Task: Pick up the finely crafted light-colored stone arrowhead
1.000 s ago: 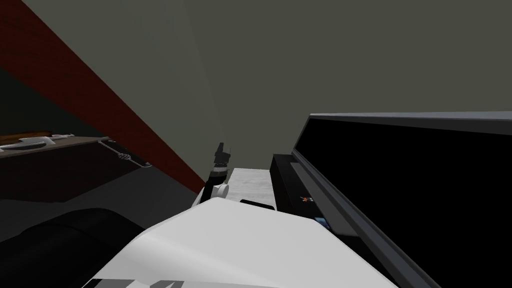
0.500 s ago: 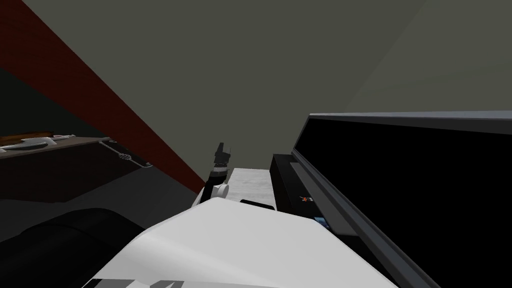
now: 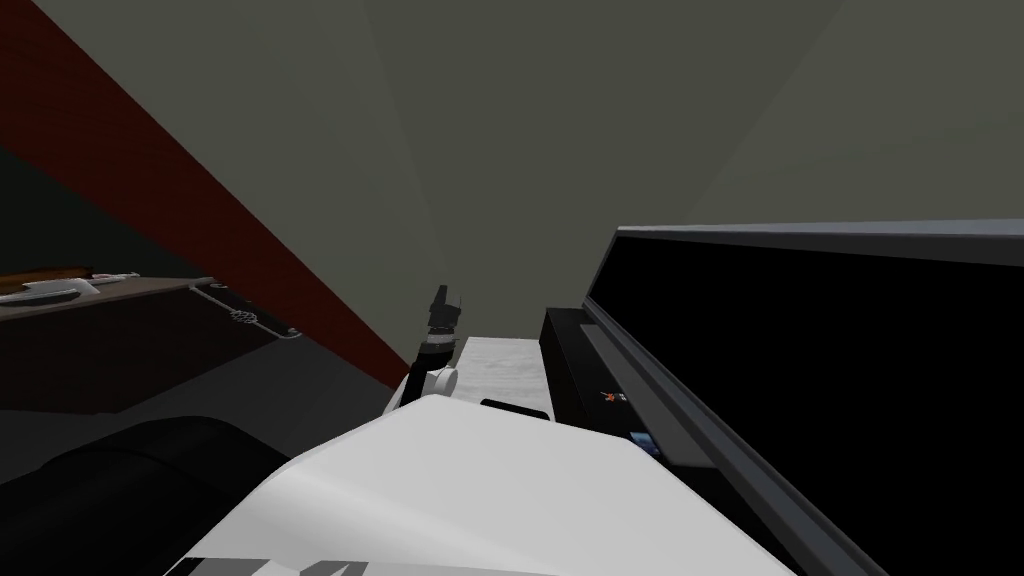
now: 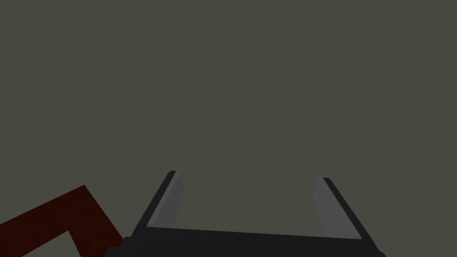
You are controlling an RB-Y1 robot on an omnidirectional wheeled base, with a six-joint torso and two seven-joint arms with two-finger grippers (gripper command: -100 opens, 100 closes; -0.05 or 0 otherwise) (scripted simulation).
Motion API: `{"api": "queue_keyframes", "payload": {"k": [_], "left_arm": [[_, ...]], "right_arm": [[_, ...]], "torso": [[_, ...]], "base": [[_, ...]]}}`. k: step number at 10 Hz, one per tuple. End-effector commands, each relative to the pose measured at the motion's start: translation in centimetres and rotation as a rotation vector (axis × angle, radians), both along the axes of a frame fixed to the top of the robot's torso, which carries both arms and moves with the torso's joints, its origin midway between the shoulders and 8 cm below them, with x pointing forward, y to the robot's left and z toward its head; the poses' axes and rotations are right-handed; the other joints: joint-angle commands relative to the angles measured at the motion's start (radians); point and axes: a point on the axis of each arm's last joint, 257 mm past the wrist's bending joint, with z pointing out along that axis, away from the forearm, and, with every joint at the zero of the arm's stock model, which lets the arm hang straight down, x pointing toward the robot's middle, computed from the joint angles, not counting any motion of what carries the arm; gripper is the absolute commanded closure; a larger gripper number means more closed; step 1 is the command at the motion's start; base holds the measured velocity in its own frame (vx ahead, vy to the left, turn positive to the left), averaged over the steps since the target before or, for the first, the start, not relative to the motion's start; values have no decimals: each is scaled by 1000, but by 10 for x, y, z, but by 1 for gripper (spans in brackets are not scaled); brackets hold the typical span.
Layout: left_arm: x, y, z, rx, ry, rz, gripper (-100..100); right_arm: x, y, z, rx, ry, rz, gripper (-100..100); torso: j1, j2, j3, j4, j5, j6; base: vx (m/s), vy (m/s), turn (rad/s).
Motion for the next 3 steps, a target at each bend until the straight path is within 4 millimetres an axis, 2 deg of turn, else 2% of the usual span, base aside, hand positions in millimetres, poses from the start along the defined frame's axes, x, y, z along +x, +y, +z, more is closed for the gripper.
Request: {"api": "queue_keyframes", "payload": {"k": [1,2,3], "left_arm": [[0,0,0,0,0,0,0],[0,0,0,0,0,0,0],[0,0,0,0,0,0,0]], "right_arm": [[0,-8,8,2,0,6,100],[-1,-6,4,0,0,1,100],[-1,-7,5,1,0,2,0]], "torso": [[0,0,0,0,0,0],[0,0,0,0,0,0],[-2,0,0,0,-1,0]], "base": [[15,47,-49],[7,18,-17],[0,0,0]]}}
